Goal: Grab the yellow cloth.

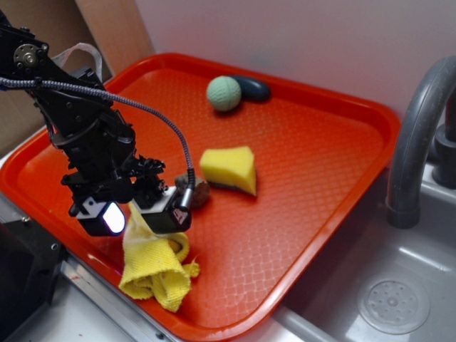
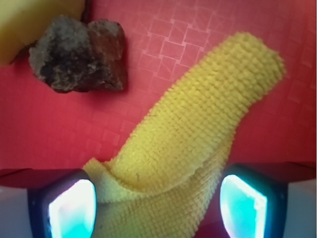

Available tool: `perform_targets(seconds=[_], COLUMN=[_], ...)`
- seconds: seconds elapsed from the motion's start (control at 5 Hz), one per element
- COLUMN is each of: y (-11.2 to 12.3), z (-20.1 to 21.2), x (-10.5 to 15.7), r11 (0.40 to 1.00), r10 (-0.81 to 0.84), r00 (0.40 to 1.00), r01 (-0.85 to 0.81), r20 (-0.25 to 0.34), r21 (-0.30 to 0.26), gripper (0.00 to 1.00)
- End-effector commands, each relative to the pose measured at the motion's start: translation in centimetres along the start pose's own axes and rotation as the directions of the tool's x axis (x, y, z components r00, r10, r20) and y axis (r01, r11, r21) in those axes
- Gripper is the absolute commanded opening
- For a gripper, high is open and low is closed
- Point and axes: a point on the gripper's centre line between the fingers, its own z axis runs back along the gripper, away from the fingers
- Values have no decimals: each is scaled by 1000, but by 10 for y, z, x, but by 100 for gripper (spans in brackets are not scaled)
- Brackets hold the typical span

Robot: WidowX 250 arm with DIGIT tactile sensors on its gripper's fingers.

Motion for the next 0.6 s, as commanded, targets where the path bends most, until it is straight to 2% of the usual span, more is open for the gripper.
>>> perform_targets(seconds=[0.0,0.2,0.4], y=[2,-15,-23], z=[-22,-49,-44], x=[1,-7,-18], r11=[993,994,996], r10=[102,40,51], r00=[992,986,991], r01=[-106,-56,-59], r20=[-76,-164,-122], r21=[-45,-95,-60], gripper=[100,100,0])
